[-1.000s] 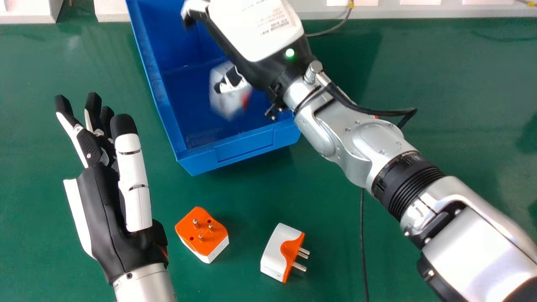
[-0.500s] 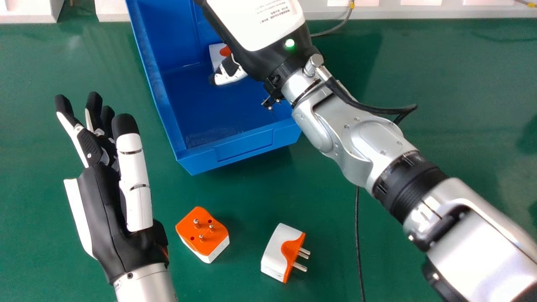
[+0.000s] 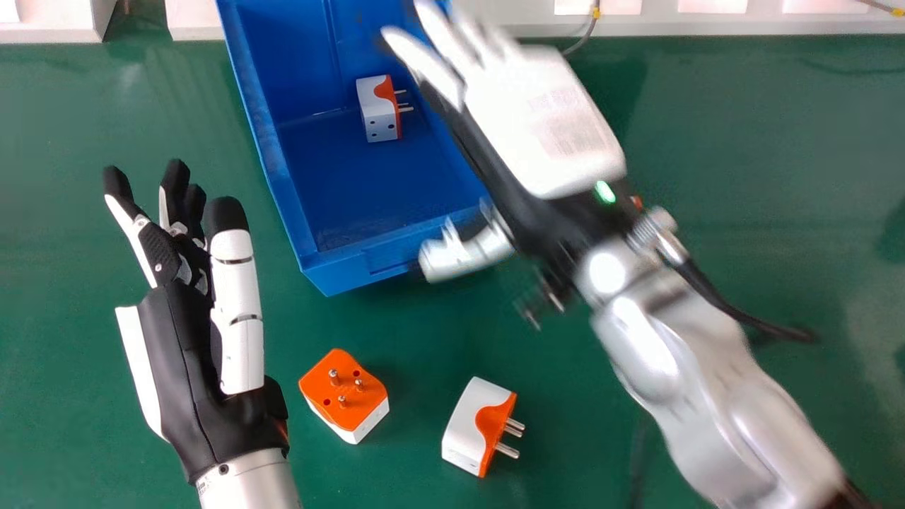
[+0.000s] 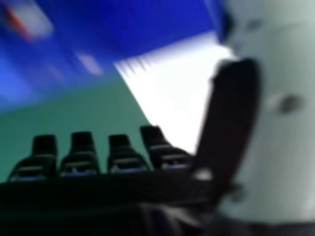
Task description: Pick all objects and put in blue box
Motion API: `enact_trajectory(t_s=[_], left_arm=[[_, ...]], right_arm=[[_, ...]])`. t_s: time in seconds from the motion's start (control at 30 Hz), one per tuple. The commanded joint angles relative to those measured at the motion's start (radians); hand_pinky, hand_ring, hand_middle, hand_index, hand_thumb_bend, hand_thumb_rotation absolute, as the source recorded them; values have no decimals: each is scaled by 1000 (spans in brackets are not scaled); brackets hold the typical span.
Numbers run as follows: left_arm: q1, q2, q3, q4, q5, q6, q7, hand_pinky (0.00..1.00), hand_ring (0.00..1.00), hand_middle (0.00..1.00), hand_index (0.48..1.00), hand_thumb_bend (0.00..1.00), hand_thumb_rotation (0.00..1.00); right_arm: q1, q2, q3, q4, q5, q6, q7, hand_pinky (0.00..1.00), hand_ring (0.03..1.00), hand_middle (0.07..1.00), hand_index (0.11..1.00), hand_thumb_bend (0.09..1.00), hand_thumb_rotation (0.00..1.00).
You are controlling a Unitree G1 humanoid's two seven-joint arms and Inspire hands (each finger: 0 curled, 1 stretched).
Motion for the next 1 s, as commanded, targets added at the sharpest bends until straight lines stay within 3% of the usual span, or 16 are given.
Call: enact_trajectory(t_s=[0.0, 0.17, 0.33, 0.47, 0.67, 0.73, 0.83, 0.97], left_arm=[[31, -103, -34, -70, 27, -10, 10, 950, 980, 979, 967, 539, 791], [20, -105, -29, -64, 40, -2, 17, 931, 972, 976, 961, 528, 798], [16, -105, -32, -77, 33, 19, 20, 930, 974, 976, 963, 535, 804], [9, -101, -28, -75, 25, 11, 20, 929, 973, 975, 962, 533, 801], [3, -96, -30, -80, 12, 22, 11, 943, 984, 982, 969, 542, 794], [4, -95, -31, -81, 13, 25, 11, 947, 988, 985, 972, 538, 797], [7, -96, -32, -83, 17, 25, 12, 947, 985, 983, 974, 538, 791], [11, -99, -36, -84, 18, 21, 14, 948, 984, 982, 971, 536, 788]], right_arm=[[196, -110, 1, -487, -89, 168, 506, 794, 912, 933, 934, 910, 460], [259, -36, 87, -488, -224, 208, 625, 777, 932, 947, 926, 854, 487], [288, 71, 142, -448, -378, 208, 699, 763, 936, 961, 886, 810, 420], [285, 137, 158, -389, -437, 191, 720, 767, 952, 973, 873, 780, 410], [243, 208, 178, -163, -401, 136, 598, 730, 946, 965, 866, 767, 359], [227, 217, 183, -65, -366, 100, 502, 673, 914, 946, 846, 761, 278], [199, 216, 180, 61, -309, 40, 376, 571, 829, 897, 750, 752, 56], [156, 202, 184, 181, -288, 9, 288, 503, 712, 809, 663, 720, 5]])
